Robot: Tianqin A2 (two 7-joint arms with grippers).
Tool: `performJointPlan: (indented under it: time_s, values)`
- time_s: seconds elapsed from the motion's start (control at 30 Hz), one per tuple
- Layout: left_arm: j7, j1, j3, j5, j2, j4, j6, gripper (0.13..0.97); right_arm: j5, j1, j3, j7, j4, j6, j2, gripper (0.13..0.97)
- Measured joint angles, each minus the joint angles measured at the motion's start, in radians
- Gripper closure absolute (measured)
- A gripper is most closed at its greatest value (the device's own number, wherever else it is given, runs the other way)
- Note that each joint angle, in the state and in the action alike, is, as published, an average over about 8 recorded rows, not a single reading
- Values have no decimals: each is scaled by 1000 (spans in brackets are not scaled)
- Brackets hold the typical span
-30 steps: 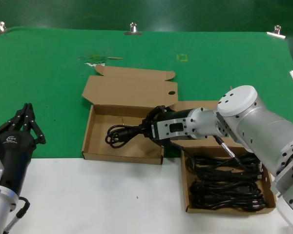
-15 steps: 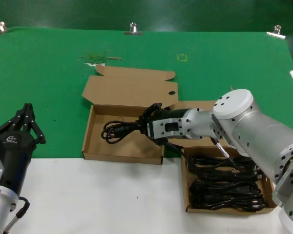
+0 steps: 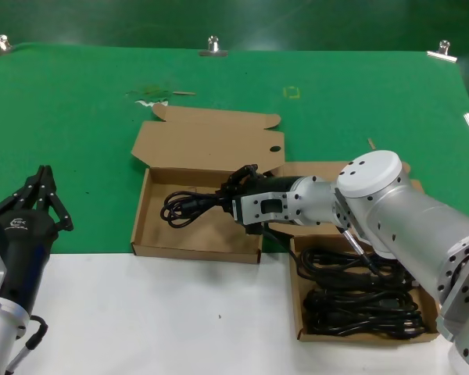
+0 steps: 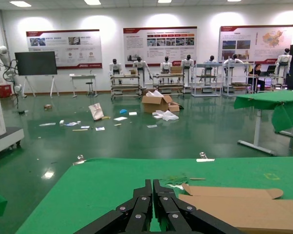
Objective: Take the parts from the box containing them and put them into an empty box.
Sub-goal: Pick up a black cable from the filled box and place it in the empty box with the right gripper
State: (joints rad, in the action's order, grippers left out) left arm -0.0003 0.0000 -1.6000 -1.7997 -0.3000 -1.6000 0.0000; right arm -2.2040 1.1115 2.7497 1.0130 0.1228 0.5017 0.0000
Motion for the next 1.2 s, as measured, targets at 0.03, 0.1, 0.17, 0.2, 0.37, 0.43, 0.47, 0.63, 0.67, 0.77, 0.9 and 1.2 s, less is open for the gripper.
performJointPlan:
  time_s: [0.03, 0.1, 0.17, 0.2, 0.37, 0.43, 0.47, 0.63, 0.67, 0.77, 0.9, 1.2]
  values:
    - [0, 0, 0, 0, 0, 0, 0, 946, -4, -1, 1, 3, 0, -3, 0, 888]
    - [0, 0, 0, 0, 0, 0, 0, 946, -10, -2, 2, 10, 0, -8, 0, 888]
    - [0, 0, 0, 0, 0, 0, 0, 946, -17, -3, 2, 18, -1, -13, 0, 888]
    - [0, 0, 0, 0, 0, 0, 0, 946, -20, -3, 2, 22, -2, -16, 0, 888]
    - [0, 0, 0, 0, 0, 0, 0, 946, -30, -3, 3, 36, -6, -30, 0, 888]
    - [0, 0, 0, 0, 0, 0, 0, 946, -33, -3, 3, 41, -7, -34, 0, 888]
    - [0, 0, 0, 0, 0, 0, 0, 946, -35, -3, 3, 43, -7, -35, 0, 888]
    - [0, 0, 0, 0, 0, 0, 0, 946, -46, -6, 3, 56, -6, -41, 0, 888]
    - [0, 0, 0, 0, 0, 0, 0, 946, -48, -6, 3, 58, -6, -41, 0, 888]
    - [0, 0, 0, 0, 0, 0, 0, 946, -53, -8, 3, 63, -4, -42, 0, 888]
    - [0, 0, 0, 0, 0, 0, 0, 946, -56, -10, 3, 66, -3, -43, 0, 888]
    - [0, 0, 0, 0, 0, 0, 0, 946, -65, -20, 3, 78, 5, -50, 0, 881]
